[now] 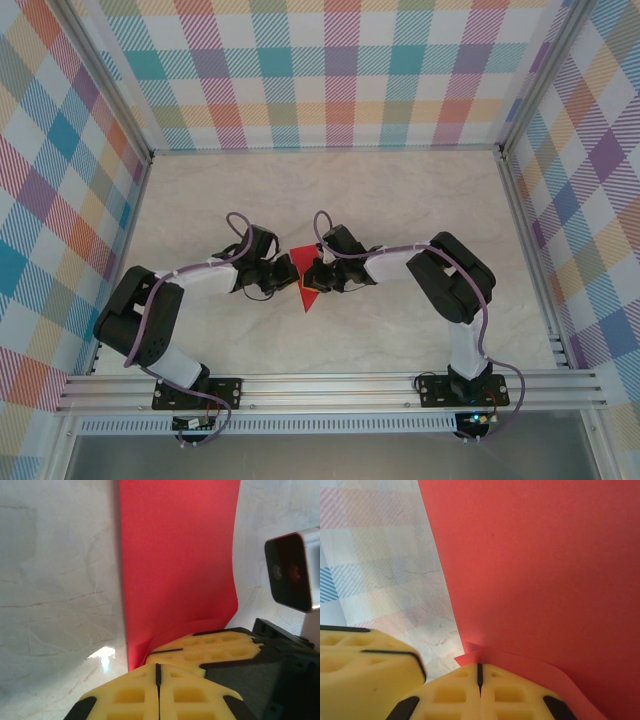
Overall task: Fold a paper plane with a square sheet of paper (pick it up from the middle)
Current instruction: Third fold the triangle at the center of the table.
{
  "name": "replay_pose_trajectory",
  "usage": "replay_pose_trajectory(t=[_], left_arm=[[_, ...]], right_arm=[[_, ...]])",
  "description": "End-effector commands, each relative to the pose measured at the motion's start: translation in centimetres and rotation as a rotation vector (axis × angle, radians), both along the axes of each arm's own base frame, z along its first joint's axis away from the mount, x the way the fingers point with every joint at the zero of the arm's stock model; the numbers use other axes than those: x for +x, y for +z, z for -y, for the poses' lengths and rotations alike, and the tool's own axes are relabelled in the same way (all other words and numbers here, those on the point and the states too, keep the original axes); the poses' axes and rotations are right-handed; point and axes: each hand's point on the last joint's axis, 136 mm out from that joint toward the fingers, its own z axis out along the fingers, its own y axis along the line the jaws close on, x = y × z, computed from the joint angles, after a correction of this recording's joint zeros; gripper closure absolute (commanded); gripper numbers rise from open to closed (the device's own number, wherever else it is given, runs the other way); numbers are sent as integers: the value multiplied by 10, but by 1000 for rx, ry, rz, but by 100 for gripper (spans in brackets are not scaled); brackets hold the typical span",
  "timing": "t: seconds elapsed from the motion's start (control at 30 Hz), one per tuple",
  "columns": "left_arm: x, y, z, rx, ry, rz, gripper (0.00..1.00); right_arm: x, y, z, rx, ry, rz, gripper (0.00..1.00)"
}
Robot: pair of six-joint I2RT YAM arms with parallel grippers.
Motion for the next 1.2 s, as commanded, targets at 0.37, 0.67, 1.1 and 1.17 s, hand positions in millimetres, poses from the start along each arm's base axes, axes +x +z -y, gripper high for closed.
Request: replay_pose_trajectory(t=[0.37,0.67,1.1,1.17], left_arm=[[3,-7,6,-8,8,-11,100],[2,-5,10,-32,1,-9,100],[-1,-21,8,-11,5,-49,100],[-2,-25,6,2,9,-56,100]], right_arm=[[-8,-28,20,-116,-17,-34,100],[-10,-30,21,-121,-18,-38,100],[-9,-30,21,-124,-22,-40,100],[-9,-30,21,-125,-22,-38,100]])
